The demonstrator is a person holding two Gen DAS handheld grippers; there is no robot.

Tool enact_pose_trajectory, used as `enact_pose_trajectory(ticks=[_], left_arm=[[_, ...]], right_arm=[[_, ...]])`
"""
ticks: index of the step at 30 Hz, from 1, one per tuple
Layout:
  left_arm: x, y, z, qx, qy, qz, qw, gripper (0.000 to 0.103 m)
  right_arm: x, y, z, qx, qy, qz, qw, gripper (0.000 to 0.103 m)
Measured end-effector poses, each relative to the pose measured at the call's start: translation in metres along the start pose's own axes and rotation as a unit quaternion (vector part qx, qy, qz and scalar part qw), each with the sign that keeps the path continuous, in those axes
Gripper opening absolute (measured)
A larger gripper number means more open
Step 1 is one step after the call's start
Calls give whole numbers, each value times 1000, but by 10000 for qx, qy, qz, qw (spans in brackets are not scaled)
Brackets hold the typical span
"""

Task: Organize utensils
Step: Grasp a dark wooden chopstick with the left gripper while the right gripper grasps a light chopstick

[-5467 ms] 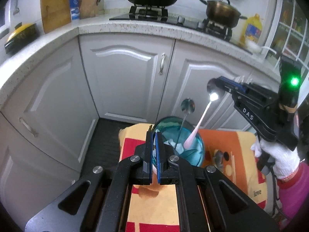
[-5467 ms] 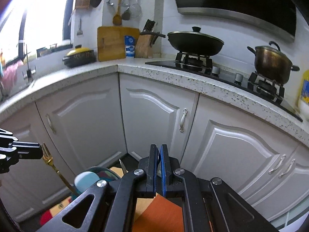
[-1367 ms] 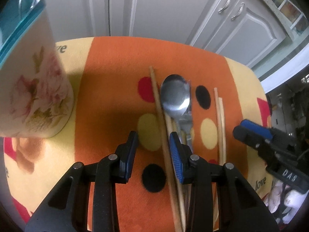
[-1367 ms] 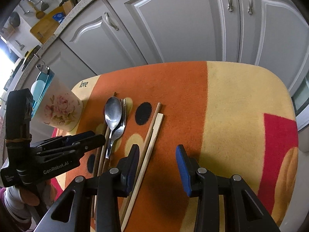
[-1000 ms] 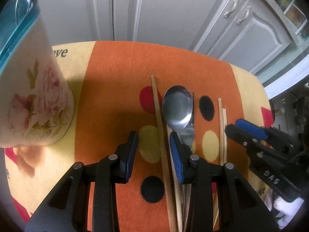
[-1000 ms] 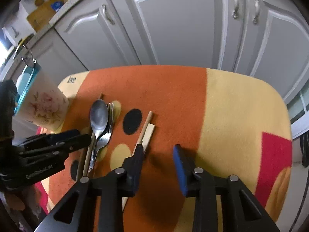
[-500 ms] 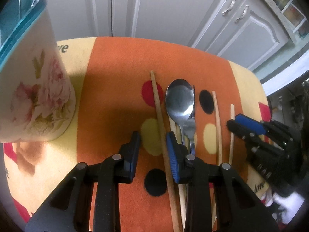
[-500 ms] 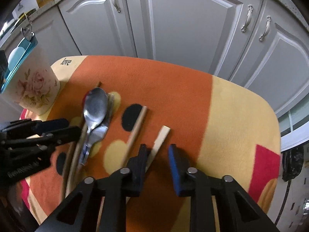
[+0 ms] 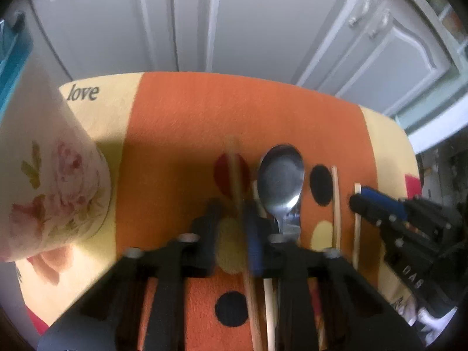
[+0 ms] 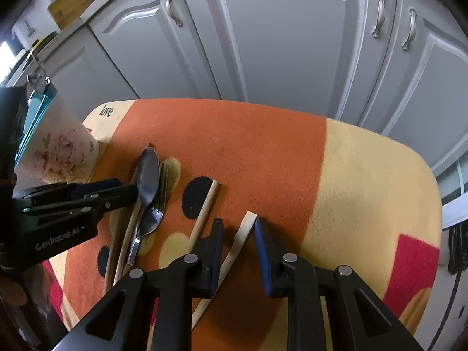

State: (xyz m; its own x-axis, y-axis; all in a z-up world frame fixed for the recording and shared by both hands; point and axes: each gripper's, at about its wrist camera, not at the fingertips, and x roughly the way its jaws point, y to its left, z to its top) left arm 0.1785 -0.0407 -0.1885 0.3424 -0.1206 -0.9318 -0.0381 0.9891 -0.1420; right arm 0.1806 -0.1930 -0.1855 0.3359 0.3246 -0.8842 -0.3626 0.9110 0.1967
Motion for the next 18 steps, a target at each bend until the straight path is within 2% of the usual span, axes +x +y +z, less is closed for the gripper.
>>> enact_pose_trajectory(ticks=[2,4,7,10,13,18], left_arm=[[-3,2,-6,-40,17,-119,9999,6],[-11,8,-13,-160,26,-405,9990,5],[-37,16,-25,-145,-172,-627,9978,5],[-61,23,-28,-146,-341,-869,9955,5],[-87,27,-34,-111,-538,-975,9937,5],[-135,35,-39,-26,-883,-1158,9893,5]], right_arm=[[-5,-4,-3,140,-72,220,9996,10],[-14,-4,-6,184,-168,303,9992,10],[-30,2,-9,127,-302,411,9986,9],[-52,4,-12,165,-455,690,9964,9],[-73,10,-15,95,-644,742,9951,8],[-105,21,-12,222,-965,1207,9877,8]])
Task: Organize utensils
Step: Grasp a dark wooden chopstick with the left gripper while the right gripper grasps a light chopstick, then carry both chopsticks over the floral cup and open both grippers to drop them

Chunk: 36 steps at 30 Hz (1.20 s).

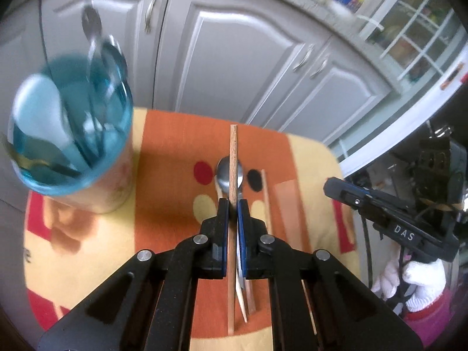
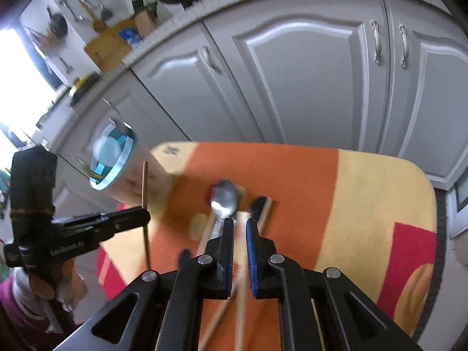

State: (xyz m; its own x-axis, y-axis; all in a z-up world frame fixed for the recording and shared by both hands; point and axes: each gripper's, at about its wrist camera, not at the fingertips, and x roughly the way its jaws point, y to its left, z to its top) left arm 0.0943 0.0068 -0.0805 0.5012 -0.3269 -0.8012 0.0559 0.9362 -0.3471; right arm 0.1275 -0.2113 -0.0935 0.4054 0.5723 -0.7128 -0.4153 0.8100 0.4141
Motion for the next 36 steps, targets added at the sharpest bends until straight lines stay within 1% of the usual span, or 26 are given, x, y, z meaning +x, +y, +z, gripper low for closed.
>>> enact_pose_trajectory(ticks=[2,3,4,5,7,8,10,11,12,14,15,16,19,22,24,27,32,34,36], left_arm=[[-16,0,2,74,-117,24,9999,5],[-23,1,2,85,-146,33,9999,5],[-26,2,2,64,-163,31,9998,5],[-28,3,2,41,-177,43,9998,5],[-34,5,-3,0,-201,21,9998,5],[-30,2,-1,-12,-206,14,9998,5],[-35,2,-5,-10,-237,-25,9997,5],[-34,1,-5,-6,-246,-23,9997,5],[-34,0,-5,-18,-252,-28,9997,5],[-32,-2,-4,-30,-244,-36,9997,5],[-31,-3,-3,-24,-241,-35,9997,5],[-32,-3,-3,-17,-239,-35,9997,5],[-31,-3,-2,-20,-222,-40,9997,5],[-31,-2,-1,-45,-208,-47,9998,5],[-32,-3,-1,-34,-206,-59,9998,5],[-36,-2,-3,-5,-209,-91,9997,5],[-50,0,-7,53,-241,-187,9995,5],[-56,0,-10,74,-257,-206,9994,5],[-63,0,-11,109,-269,-227,9993,5]], right_arm=[[-8,14,4,-158,-127,66,9998,8],[-10,22,7,-304,-166,18,9994,8],[-10,28,8,-432,-174,-117,9988,8],[-8,30,9,-479,-155,-204,9985,8],[1,26,8,-413,-9,-224,9989,8],[9,22,7,-389,112,-371,9985,8],[29,12,2,-451,419,-783,9950,19],[36,7,-2,-467,550,-868,9936,28],[47,2,-6,-484,711,-940,9919,28],[69,-5,-15,-570,1018,-1224,9856,28],[76,-7,-17,-607,1097,-1305,9835,28],[82,-10,-19,-639,1158,-1388,9814,28],[97,-11,-17,-715,1235,-1441,9792,26],[113,-7,-12,-945,1294,-1686,9726,19],[116,-6,-9,-991,1255,-1630,9736,9],[108,-6,-9,-923,1190,-1380,9789,6],[49,-3,-6,-608,677,-795,9927,6],[20,7,-5,-562,406,-506,9963,6],[-2,13,-6,-546,210,-376,9976,6]])
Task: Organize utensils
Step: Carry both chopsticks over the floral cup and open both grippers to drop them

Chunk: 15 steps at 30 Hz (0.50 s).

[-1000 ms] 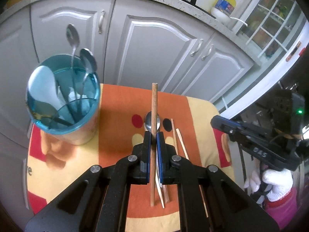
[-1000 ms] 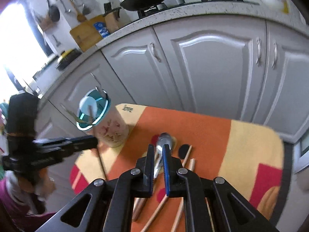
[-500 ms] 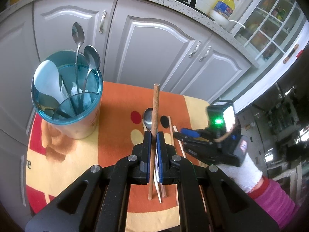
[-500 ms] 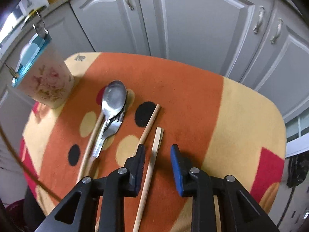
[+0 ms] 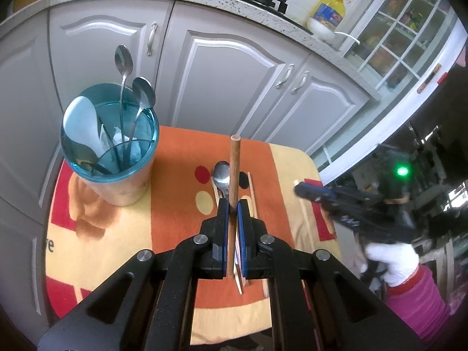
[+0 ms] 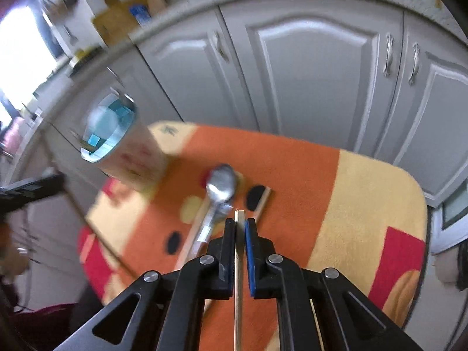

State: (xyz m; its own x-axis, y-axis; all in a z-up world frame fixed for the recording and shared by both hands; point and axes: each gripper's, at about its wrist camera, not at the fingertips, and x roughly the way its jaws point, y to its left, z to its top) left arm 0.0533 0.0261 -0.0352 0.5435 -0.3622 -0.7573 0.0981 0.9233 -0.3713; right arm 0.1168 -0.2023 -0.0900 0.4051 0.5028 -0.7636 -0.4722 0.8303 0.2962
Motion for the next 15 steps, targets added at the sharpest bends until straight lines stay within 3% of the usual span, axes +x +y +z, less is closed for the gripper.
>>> enact_pose_trajectory(ticks=[8,15], left_arm=[[-41,-1,11,124,-236,10,9996,5],[-99,10,44,234,-659,156,9974,5]], right_arm=[[-54,50,30,-37,-854,725,9937,6],[-58,107,83,-326,-1459,1048,9832,6]])
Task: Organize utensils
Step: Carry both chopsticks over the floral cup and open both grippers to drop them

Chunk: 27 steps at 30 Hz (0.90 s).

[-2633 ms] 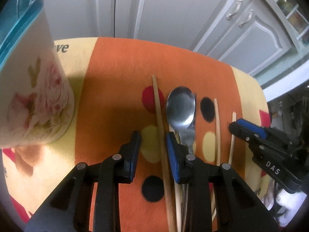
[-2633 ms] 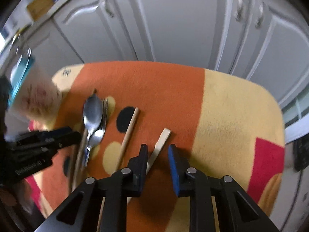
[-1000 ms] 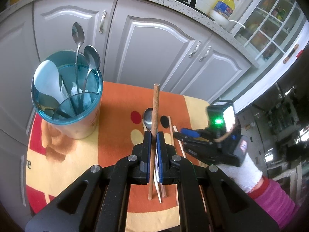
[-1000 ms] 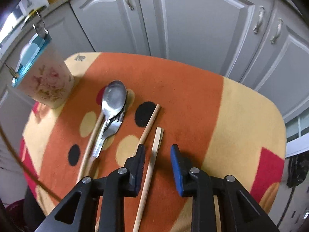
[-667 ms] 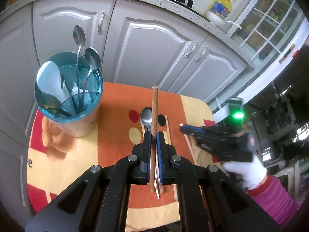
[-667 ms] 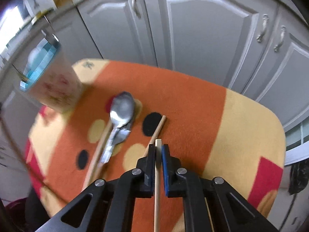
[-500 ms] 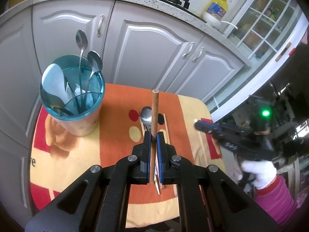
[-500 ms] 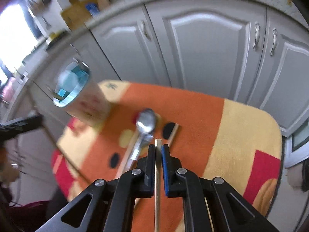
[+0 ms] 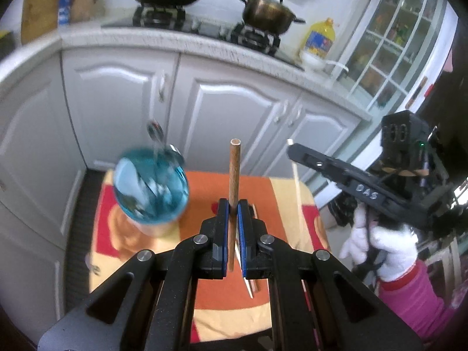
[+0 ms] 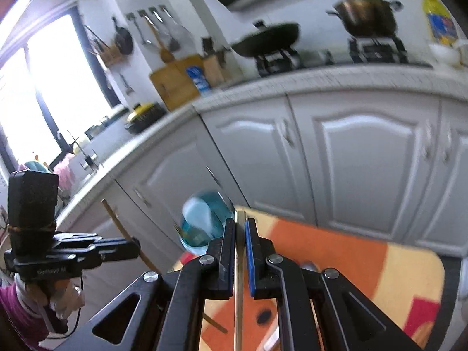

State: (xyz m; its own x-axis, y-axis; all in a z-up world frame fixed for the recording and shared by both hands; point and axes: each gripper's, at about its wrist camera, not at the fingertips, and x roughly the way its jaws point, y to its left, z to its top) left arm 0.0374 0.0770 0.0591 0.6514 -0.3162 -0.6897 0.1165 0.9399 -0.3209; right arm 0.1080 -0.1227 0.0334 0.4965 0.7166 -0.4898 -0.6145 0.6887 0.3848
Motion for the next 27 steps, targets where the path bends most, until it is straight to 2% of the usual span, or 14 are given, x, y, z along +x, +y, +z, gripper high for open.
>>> enact_pose_trajectory(ticks=[3,7,14,23,27], left_arm=[[-20,13,21,39,-216,249,9994,5],[-34,32,48,19,-426,531,9977,5],[-16,68,85,-36,-557,1023,9932,5],[26,97,77,-178,-272,1207,9922,5],[39,103,71,-215,-159,1214,9922,5]], right_arm=[[21,23,21,-159,-194,114,9996,6],[55,45,44,-293,-241,277,9989,6],[120,68,64,-620,-360,326,9969,6],[173,68,60,-868,-664,138,9939,6],[179,65,52,-917,-877,64,9919,6]])
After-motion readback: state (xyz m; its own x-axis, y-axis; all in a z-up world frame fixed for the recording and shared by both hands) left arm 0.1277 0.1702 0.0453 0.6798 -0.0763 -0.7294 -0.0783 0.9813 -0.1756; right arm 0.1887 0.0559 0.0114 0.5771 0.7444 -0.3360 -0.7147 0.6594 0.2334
